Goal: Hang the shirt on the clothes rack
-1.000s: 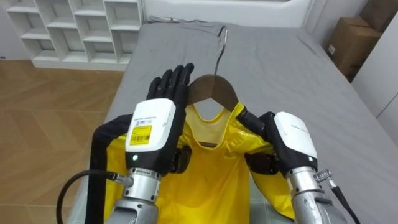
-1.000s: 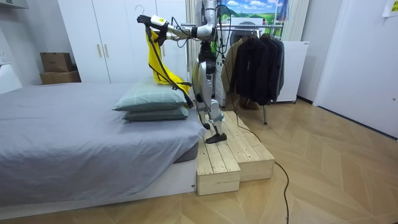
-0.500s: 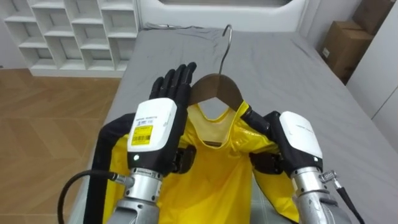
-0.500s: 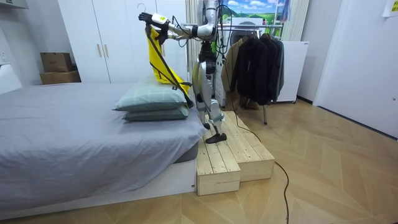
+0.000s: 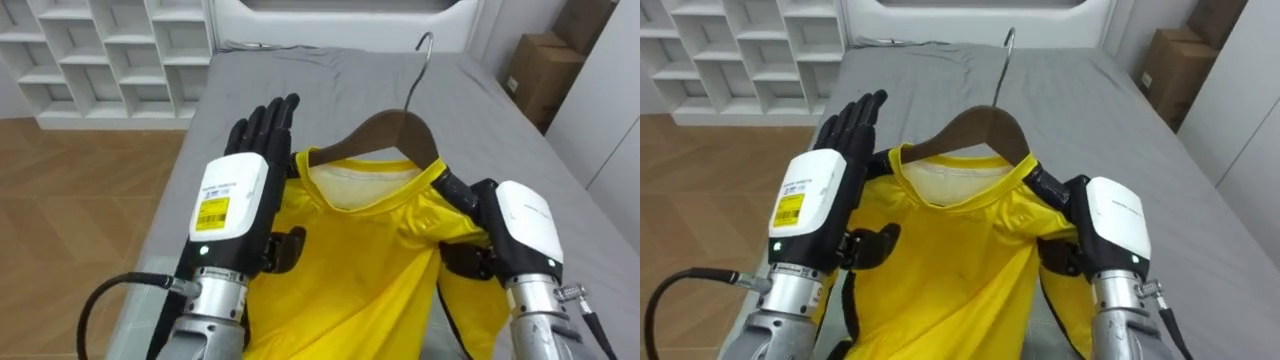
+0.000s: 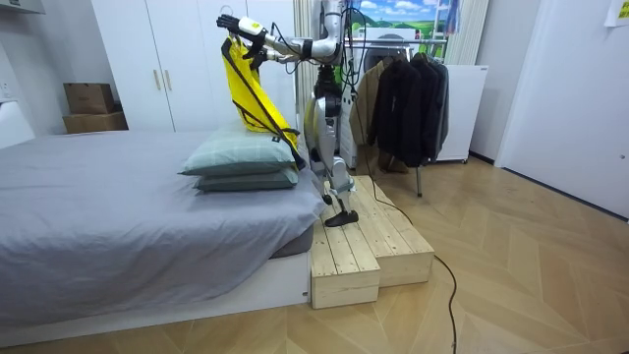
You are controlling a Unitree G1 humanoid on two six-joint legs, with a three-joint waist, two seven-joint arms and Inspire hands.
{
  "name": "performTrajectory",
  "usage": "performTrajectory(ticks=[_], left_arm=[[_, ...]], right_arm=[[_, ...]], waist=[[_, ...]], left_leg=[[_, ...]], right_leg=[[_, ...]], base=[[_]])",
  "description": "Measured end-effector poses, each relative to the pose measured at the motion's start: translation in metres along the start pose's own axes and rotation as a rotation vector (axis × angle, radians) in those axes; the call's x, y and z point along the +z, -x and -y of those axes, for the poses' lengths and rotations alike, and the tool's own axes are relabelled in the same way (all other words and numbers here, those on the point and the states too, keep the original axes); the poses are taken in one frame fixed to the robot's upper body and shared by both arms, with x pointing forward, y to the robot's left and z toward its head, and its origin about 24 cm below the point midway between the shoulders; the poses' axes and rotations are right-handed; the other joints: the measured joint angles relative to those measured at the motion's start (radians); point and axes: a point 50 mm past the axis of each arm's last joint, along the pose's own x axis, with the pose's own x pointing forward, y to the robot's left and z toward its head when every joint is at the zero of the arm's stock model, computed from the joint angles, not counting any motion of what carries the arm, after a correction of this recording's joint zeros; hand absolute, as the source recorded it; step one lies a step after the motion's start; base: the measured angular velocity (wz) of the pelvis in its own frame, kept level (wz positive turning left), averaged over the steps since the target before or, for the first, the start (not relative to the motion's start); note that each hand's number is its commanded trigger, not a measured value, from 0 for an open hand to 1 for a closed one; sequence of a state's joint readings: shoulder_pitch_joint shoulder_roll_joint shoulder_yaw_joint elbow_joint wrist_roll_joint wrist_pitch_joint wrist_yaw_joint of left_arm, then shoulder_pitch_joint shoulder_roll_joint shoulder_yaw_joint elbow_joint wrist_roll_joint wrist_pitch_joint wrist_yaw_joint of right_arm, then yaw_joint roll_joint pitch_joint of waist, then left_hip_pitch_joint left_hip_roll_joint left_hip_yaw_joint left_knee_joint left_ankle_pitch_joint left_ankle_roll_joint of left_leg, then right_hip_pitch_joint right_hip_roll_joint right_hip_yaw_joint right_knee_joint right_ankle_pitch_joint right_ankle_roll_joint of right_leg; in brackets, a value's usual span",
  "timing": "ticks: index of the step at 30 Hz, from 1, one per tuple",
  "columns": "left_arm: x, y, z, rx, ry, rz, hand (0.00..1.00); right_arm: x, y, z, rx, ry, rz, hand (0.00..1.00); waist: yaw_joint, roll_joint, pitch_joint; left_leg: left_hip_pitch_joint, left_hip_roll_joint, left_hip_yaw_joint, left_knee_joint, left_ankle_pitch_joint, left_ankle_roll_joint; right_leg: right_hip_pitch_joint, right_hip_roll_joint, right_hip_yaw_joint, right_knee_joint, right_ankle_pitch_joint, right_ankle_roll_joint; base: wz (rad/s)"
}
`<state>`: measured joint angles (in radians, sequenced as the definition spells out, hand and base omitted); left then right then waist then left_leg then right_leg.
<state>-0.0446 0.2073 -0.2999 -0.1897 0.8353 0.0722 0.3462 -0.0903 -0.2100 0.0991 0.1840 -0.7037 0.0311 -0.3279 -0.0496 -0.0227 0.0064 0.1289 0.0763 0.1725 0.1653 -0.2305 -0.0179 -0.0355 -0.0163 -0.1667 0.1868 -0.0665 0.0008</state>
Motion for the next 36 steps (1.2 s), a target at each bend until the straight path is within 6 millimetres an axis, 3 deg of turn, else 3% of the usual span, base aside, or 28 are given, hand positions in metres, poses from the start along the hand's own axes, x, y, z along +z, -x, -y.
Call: performTrajectory(ticks=[5, 7, 11, 22, 30, 36], left_arm=[[-0.003, -0.003, -0.014, 0.098, -0.009, 0.000, 0.00], [-0.005, -0.004, -0.018, 0.135, -0.010, 0.002, 0.00], [-0.004, -0.004, -0.023, 0.180, 0.011, 0.011, 0.00], [-0.028, 0.013, -0.042, 0.305, -0.011, -0.046, 0.00], [-0.053, 0.024, -0.056, 0.415, -0.028, -0.159, 0.00], [-0.068, 0.028, -0.069, 0.483, -0.045, -0.228, 0.00]], right_arm=[[-0.006, 0.000, 0.006, -0.035, 0.006, -0.020, 1.00], [-0.007, 0.000, 0.007, -0.040, 0.001, -0.026, 1.00], [-0.010, 0.000, 0.010, -0.066, -0.025, -0.037, 1.00], [-0.016, 0.007, 0.016, -0.093, -0.034, -0.026, 1.00], [-0.025, 0.013, 0.026, -0.155, -0.012, -0.034, 1.00], [-0.032, 0.015, 0.037, -0.205, 0.019, -0.055, 1.00]], waist=[[0.003, -0.001, -0.0032], [0.007, -0.001, -0.0115], [0.022, -0.003, -0.0155], [0.028, -0.001, -0.0161], [0.034, 0.013, -0.0077], [0.053, 0.020, -0.0082]], left_leg=[[-0.002, 0.000, -0.003, 0.000, 0.000, 0.000], [0.000, 0.001, -0.003, 0.000, 0.000, 0.000], [0.005, 0.001, -0.002, -0.001, 0.000, 0.000], [0.020, 0.000, -0.007, -0.002, 0.000, 0.000], [0.020, 0.000, -0.010, -0.005, 0.000, 0.000], [0.022, 0.001, -0.010, -0.004, 0.000, 0.000]], right_leg=[[-0.003, 0.001, -0.001, 0.001, 0.000, 0.000], [-0.003, 0.001, -0.005, 0.001, 0.000, 0.000], [0.001, 0.001, -0.005, 0.001, 0.001, -0.001], [0.022, 0.000, -0.010, -0.001, 0.001, -0.002], [0.022, 0.001, -0.011, -0.002, 0.000, 0.000], [0.022, 0.002, -0.007, -0.001, -0.001, 0.000]], base=[[0.01], [0.00], [0.00], [0.02], [0.00], [0.00]])
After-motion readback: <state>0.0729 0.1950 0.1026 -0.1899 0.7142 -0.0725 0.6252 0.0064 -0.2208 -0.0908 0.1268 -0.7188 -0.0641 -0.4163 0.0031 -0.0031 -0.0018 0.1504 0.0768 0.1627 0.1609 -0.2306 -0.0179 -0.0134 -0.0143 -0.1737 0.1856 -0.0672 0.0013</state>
